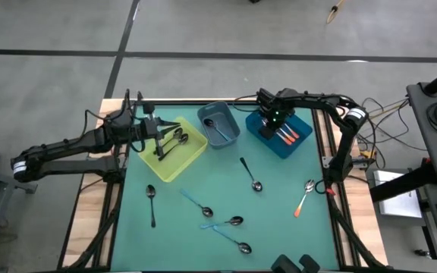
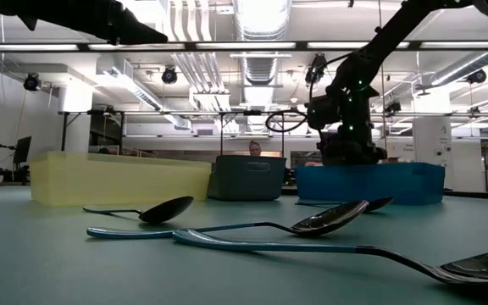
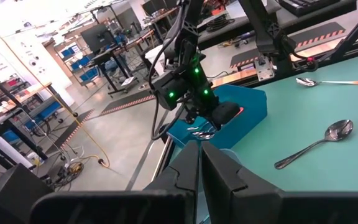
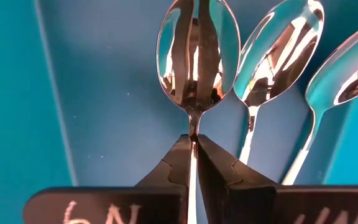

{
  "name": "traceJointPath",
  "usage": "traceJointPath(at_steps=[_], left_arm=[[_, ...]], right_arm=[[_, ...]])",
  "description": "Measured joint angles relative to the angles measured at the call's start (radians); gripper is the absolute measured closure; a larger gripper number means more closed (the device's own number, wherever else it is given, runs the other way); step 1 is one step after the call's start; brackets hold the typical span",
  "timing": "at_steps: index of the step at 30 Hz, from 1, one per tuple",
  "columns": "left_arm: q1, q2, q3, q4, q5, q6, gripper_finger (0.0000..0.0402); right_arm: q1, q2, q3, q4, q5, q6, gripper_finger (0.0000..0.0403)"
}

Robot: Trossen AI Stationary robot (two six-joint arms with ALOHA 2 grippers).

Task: Sort silverware by color (type)
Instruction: Put the orange spoon into the blue bin, then put the black spoon into the yellow bin

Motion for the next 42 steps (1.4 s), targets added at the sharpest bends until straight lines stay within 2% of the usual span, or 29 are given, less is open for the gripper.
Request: traceJointPath(at_steps=[14,27,35,42], left_arm=[[0.0,0.0,0.0,-0.001,0.0,-0.011,0.0402],[0.0,0.0,0.0,-0.017,0.0,-0.076,0.0402],[0.0,0.0,0.0,-0.018,0.0,-0.17,0.0402],[-0.001,0.0,-0.001,-0.026,0.003,-0.239,0.0402]], right_arm=[[0.0,0.0,-0.016,0.019,0.007,-0.001,0.0388],[0.0,-0.016,-0.012,0.027,0.011,0.016,0.0306],[0.018,-0.119,-0.009,0.033,0.013,0.062,0.0299],[0.115,-0.268,-0.054,0.134,0.013,0.125,0.0316]])
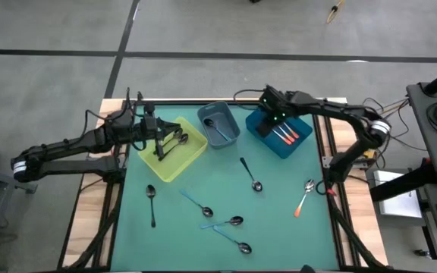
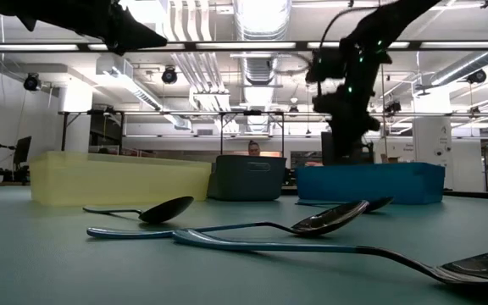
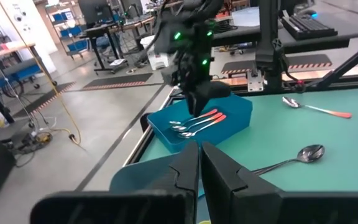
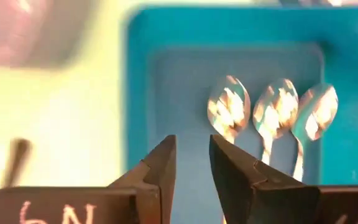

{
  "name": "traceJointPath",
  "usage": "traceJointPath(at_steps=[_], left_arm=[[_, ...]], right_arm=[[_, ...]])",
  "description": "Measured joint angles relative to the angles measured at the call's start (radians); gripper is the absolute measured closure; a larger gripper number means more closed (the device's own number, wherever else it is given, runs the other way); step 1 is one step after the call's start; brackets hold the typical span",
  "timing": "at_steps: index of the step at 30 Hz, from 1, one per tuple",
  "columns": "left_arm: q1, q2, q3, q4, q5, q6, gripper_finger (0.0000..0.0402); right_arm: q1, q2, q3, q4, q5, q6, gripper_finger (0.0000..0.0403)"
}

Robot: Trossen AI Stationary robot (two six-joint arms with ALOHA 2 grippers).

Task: Sort silverware by color (type)
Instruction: Put the black spoon into the yellow bin

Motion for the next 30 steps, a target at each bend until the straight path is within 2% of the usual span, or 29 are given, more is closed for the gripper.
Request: traceJointPath(at_steps=[5,10,17,22,26,30], left_arm=[[-0.002,0.0,0.0,0.0,0.0,-0.047,0.0402],[-0.002,0.0,0.0,-0.007,0.006,-0.208,0.0402],[-0.003,0.0,0.0,-0.086,0.151,-0.538,0.0402],[-0.026,0.0,0.0,-0.241,0.238,-0.823,0.0402],[-0.106,0.004,-0.001,-0.332,0.235,-1.044,0.0402],[-0.253,0.011,-0.001,-0.331,0.163,-1.246,0.0402]], right_arm=[[0.111,-0.116,-0.086,0.174,0.01,0.038,0.0328],[0.254,-0.216,-0.171,0.305,0.137,0.068,0.0336],[0.453,-0.286,-0.263,0.448,0.344,0.053,0.0339],[0.534,-0.292,-0.323,0.547,0.389,-0.011,0.034],[0.545,-0.292,-0.347,0.608,0.391,-0.096,0.034],[0.541,-0.3,-0.342,0.614,0.393,-0.152,0.0343]])
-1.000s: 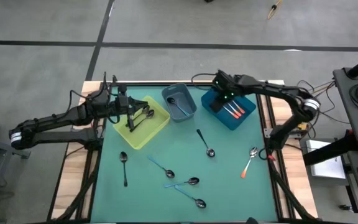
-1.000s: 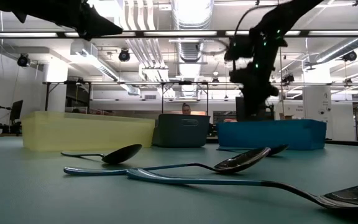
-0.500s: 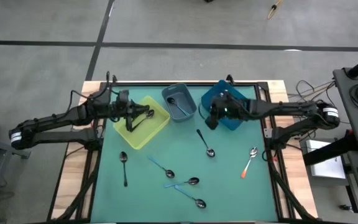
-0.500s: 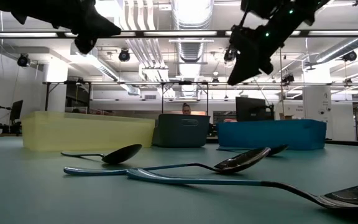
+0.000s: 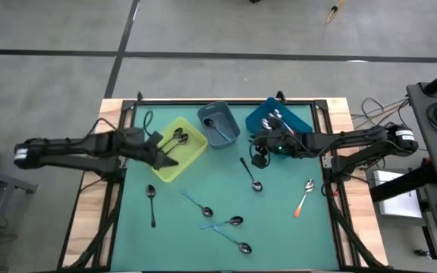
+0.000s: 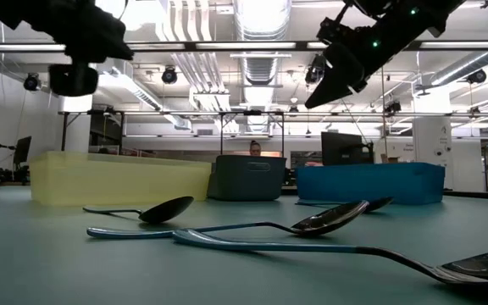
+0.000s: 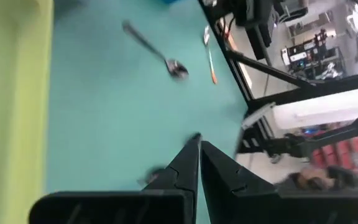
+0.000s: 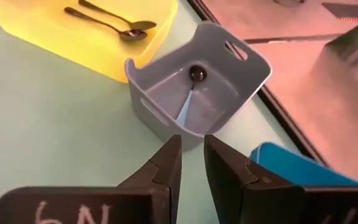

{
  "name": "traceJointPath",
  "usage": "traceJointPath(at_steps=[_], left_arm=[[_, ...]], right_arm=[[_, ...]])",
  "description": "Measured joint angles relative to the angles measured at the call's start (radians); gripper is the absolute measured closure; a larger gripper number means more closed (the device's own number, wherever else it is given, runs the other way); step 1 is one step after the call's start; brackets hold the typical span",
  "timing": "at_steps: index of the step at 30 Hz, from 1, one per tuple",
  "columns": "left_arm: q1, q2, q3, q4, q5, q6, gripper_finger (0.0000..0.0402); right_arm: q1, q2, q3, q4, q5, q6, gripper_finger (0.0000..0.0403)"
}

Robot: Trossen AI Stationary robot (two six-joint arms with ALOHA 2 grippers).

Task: Sort silverware by color (type)
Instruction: Put the black spoon into the yellow bin

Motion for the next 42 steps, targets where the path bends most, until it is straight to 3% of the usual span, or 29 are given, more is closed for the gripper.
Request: traceJointPath(at_steps=[9,17,28,34,42], left_arm=[[-0.366,0.017,0.0,-0.142,-0.275,-0.464,0.0402],[-0.59,0.141,0.0,-0.238,-0.29,-0.791,0.0402],[-0.721,0.353,0.063,-0.305,-0.239,-0.953,0.0402],[-0.748,0.445,0.104,-0.486,-0.169,-1.003,0.0402],[-0.748,0.523,0.107,-0.521,-0.158,-1.003,0.0402]], right_arm=[[0.0,-0.002,0.0,-0.001,-0.002,-0.043,0.0344],[0.0,-0.002,0.0,0.0,-0.002,-0.061,0.0344],[0.0,-0.002,0.001,0.014,-0.002,-0.078,0.0344],[0.0,-0.002,0.001,0.014,-0.002,-0.08,0.0344],[0.0,-0.002,0.001,0.017,-0.002,-0.084,0.0344]])
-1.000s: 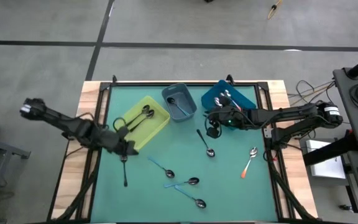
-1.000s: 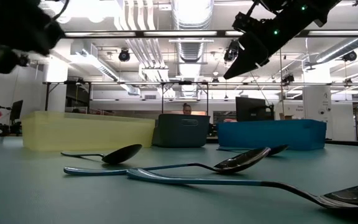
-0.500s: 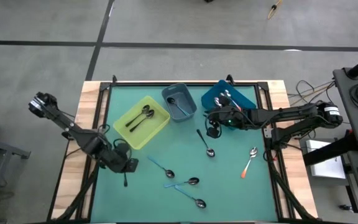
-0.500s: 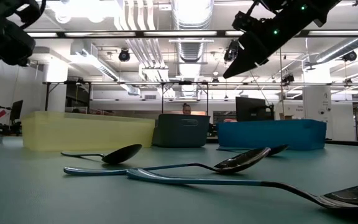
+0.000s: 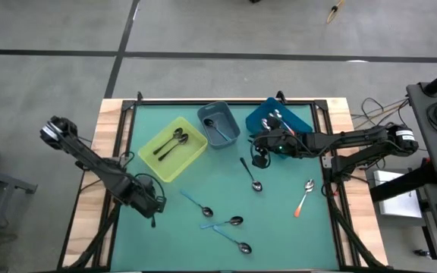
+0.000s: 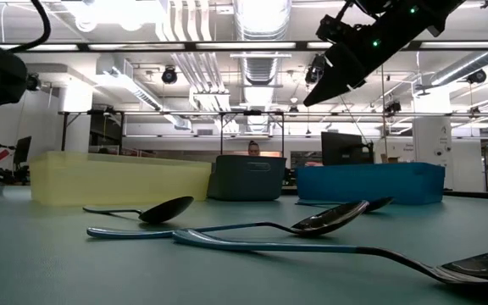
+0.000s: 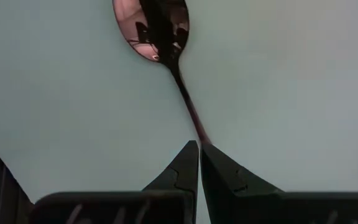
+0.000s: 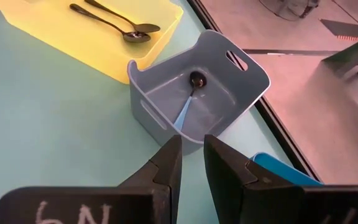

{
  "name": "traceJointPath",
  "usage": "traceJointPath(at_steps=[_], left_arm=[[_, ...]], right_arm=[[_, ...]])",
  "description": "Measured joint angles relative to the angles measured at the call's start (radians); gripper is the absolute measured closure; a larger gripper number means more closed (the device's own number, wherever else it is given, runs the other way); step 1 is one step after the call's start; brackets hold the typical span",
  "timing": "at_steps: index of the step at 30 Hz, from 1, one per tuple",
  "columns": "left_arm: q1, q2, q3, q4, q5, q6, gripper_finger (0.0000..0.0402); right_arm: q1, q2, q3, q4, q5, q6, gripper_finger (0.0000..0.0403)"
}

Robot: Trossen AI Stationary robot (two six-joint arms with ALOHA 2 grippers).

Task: Sort silverware by color (type)
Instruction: Put the black spoon into the yellow bin

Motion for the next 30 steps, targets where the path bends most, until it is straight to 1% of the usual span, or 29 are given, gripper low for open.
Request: traceJointPath(at_steps=[4,8,12,18,21,25,30], left_arm=[[0.0,0.024,0.0,-0.025,-0.008,-0.011,0.0393],[0.0,0.055,0.0,-0.046,-0.028,-0.026,0.0366],[0.001,0.083,0.007,-0.044,-0.03,-0.032,0.0323],[0.001,0.102,0.01,-0.039,-0.03,-0.057,0.0247],[0.001,0.122,0.01,-0.021,-0.04,-0.059,0.0219],[0.001,0.158,0.01,0.021,-0.057,-0.058,0.0206],[0.001,0.207,0.01,0.02,-0.056,-0.057,0.021]], right_arm=[[0.0,0.0,0.0,0.006,0.0,-0.003,0.0344],[0.0,0.0,0.0,0.005,0.0,-0.003,0.0344],[0.0,0.0,0.0,0.005,0.0,-0.004,0.0344],[0.0,0.0,0.0,0.006,0.0,-0.008,0.0344],[0.0,0.0,0.0,0.006,0.0,-0.01,0.0344],[0.0,0.0,0.0,0.006,0.0,-0.01,0.0344],[0.0,0.0,0.0,0.005,0.0,-0.01,0.0344]])
